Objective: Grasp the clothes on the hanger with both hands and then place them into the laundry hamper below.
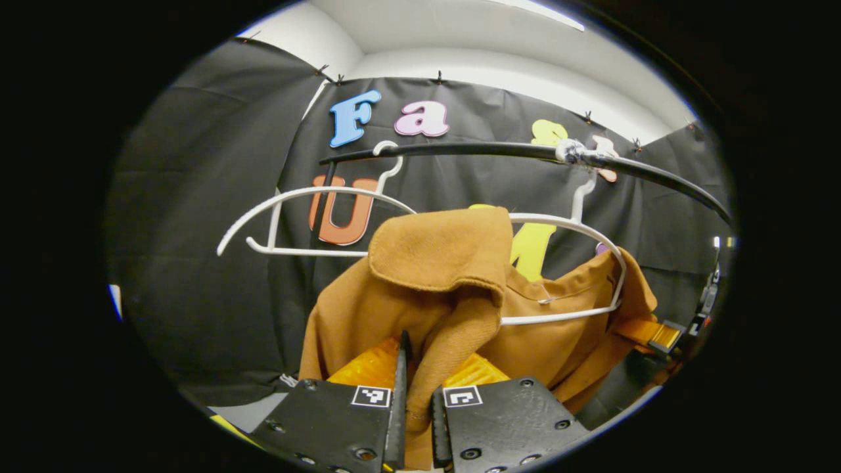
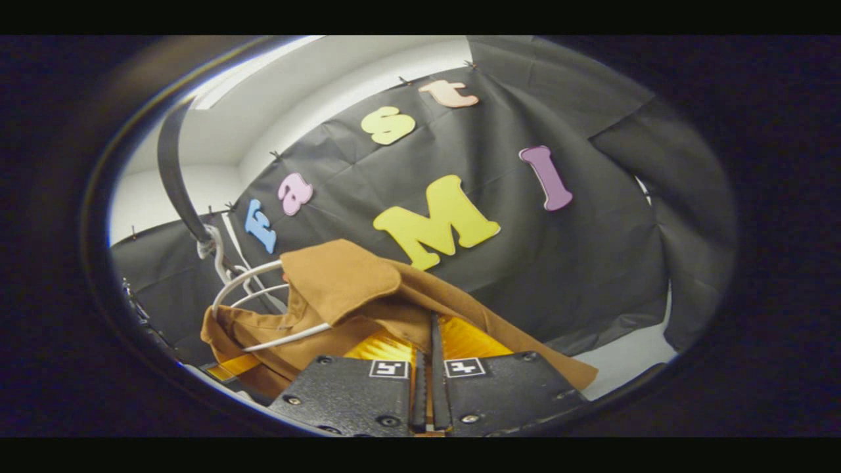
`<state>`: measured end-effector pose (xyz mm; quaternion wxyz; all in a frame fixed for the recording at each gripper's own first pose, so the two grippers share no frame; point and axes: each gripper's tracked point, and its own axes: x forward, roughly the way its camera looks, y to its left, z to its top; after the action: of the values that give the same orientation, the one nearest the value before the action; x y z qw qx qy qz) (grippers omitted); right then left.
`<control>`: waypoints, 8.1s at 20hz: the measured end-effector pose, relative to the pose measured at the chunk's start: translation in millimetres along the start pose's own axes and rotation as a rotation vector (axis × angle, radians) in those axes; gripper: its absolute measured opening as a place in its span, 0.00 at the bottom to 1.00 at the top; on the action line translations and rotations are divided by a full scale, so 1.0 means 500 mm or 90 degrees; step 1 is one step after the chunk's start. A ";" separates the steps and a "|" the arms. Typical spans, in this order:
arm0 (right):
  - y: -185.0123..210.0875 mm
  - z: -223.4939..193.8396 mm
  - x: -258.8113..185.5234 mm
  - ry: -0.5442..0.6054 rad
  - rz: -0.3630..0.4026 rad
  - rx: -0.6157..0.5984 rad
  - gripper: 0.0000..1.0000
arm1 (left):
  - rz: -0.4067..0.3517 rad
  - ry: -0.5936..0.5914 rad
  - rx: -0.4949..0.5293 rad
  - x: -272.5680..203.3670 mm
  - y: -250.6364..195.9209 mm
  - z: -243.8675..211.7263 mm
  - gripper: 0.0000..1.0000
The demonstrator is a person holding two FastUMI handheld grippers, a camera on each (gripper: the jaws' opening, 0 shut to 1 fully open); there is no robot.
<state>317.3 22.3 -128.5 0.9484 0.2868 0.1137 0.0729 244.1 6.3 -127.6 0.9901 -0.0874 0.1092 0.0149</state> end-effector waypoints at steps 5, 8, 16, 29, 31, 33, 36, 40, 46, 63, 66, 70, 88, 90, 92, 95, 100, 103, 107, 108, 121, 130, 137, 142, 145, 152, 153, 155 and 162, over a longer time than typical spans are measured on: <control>-0.016 0.038 -0.012 -0.033 0.013 0.028 0.01 | -0.049 0.007 -0.053 -0.030 -0.017 0.012 0.19; -0.009 0.047 -0.008 -0.033 0.023 0.061 0.05 | -0.057 0.019 -0.049 -0.018 -0.002 0.018 0.09; -0.026 0.101 0.013 -0.071 0.038 0.111 0.05 | -0.044 -0.020 -0.069 -0.039 0.039 0.067 0.05; -0.041 0.126 0.042 -0.062 0.038 0.133 0.04 | -0.039 -0.059 -0.097 -0.030 0.107 0.153 0.00; -0.046 0.132 0.047 -0.063 0.038 0.140 0.01 | -0.042 -0.059 -0.097 -0.026 0.114 0.161 0.00; -0.047 0.132 0.057 -0.065 0.039 0.158 0.01 | -0.038 -0.063 -0.092 -0.021 0.130 0.175 0.05; -0.053 0.131 0.071 -0.065 0.043 0.187 0.07 | -0.042 -0.063 -0.119 -0.001 0.148 0.186 0.00; -0.063 0.112 0.118 -0.048 0.044 0.219 0.01 | -0.052 -0.043 -0.126 0.027 0.174 0.175 0.05; -0.087 0.077 0.168 0.006 0.058 0.260 0.04 | -0.091 0.005 -0.149 0.061 0.187 0.116 0.00; -0.159 -0.041 0.084 0.083 -0.004 0.232 0.00 | -0.097 0.098 -0.128 0.013 0.180 -0.044 0.05; -0.159 -0.086 0.058 0.107 -0.011 0.225 0.00 | -0.094 0.109 -0.108 -0.014 0.175 -0.057 0.00; -0.156 -0.145 0.013 0.135 -0.012 0.207 0.00 | -0.085 0.127 -0.093 -0.046 0.172 -0.081 0.00; 0.052 -0.266 -0.181 0.227 0.092 0.104 0.00 | -0.127 0.156 0.013 -0.196 0.026 -0.127 0.00; 0.098 -0.279 -0.208 0.236 0.118 0.103 0.04 | -0.144 0.158 0.019 -0.211 0.003 -0.143 0.00; 0.132 -0.300 -0.227 0.245 0.131 0.089 0.04 | -0.157 0.161 0.024 -0.215 -0.028 -0.145 0.00; 0.172 -0.325 -0.243 0.264 0.144 0.074 0.04 | -0.176 0.161 0.021 -0.221 -0.059 -0.143 0.00; 0.196 -0.349 -0.260 0.274 0.151 0.065 0.04 | -0.194 0.162 0.020 -0.219 -0.086 -0.142 0.00; 0.194 -0.360 -0.253 0.276 0.144 0.058 0.04 | -0.196 0.166 0.028 -0.200 -0.083 -0.157 0.00; 0.135 -0.429 -0.183 0.303 0.089 0.031 0.00 | -0.201 0.225 -0.014 -0.159 -0.086 -0.237 0.01; 0.117 -0.447 -0.171 0.311 0.073 0.028 0.00 | -0.196 0.235 -0.014 -0.146 -0.079 -0.257 0.01; -0.189 -0.776 -0.148 0.546 -0.210 -0.091 0.05 | -0.096 0.515 0.031 -0.079 -0.032 -0.646 0.03; -0.234 -0.738 -0.182 0.518 -0.262 -0.042 0.39 | -0.101 0.699 -0.029 -0.149 -0.026 -0.764 0.20; -0.275 -0.579 -0.262 0.417 -0.317 -0.044 0.79 | -0.087 0.661 -0.049 -0.175 -0.018 -0.699 0.91; -0.236 -0.439 -0.341 0.332 -0.293 -0.105 0.79 | -0.068 0.560 0.003 -0.220 -0.006 -0.589 0.84; -0.195 -0.360 -0.411 0.284 -0.267 -0.170 0.90 | -0.046 0.477 0.033 -0.263 -0.012 -0.493 0.96; -0.073 -0.205 -0.599 0.173 -0.163 -0.214 0.98 | -0.045 0.245 0.056 -0.407 -0.082 -0.222 0.95; -0.059 -0.181 -0.625 0.158 -0.150 -0.214 0.99 | -0.046 0.216 0.063 -0.430 -0.089 -0.186 0.95; -0.036 -0.140 -0.682 0.131 -0.133 -0.218 0.99 | -0.054 0.164 0.075 -0.483 -0.113 -0.132 0.89; 0.043 0.034 -0.825 0.013 -0.092 -0.236 0.99 | -0.044 0.016 0.099 -0.672 -0.156 0.031 0.89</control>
<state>-77.4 -53.1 -31.1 0.9866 0.0976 0.1280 0.0269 -76.7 -70.9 -25.7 0.9924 -0.0145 0.1192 -0.0288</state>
